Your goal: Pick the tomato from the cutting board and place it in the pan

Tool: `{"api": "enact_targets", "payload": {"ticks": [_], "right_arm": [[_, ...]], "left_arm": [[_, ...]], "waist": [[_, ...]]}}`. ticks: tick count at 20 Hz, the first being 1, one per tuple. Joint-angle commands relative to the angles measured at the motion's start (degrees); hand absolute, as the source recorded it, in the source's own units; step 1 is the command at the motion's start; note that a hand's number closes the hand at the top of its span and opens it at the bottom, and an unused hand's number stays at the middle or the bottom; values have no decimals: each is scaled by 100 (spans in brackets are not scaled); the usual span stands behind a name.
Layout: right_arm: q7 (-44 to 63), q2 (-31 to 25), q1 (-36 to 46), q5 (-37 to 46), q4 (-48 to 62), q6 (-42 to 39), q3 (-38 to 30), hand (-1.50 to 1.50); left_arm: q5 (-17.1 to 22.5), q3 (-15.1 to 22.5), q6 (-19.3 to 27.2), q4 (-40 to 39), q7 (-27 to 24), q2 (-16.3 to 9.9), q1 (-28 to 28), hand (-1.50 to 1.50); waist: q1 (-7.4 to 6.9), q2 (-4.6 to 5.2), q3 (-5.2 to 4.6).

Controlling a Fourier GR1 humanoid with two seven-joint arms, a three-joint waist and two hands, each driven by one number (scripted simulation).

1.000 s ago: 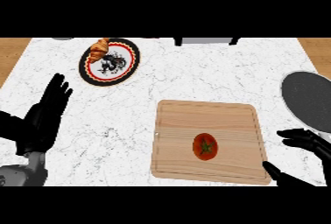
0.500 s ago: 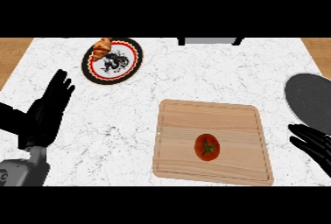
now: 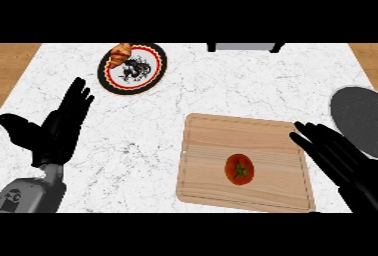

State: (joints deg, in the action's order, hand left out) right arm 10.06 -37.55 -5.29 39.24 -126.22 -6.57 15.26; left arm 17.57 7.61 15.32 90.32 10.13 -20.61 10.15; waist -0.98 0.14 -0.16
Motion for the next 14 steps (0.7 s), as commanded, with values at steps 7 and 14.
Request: {"api": "enact_targets", "payload": {"ticks": [7,14], "right_arm": [[1902,322,800,657,83,-2270,1500,-150],[2738,890,1235,1770,73,-2946,2431,-150]], "left_arm": [[-111,-112,39,-45,87,132,45,0],[-152,-350,-288,-127,-109,76,-118,0]], "waist": [[67,-14,9],[92,-18,9]]}}
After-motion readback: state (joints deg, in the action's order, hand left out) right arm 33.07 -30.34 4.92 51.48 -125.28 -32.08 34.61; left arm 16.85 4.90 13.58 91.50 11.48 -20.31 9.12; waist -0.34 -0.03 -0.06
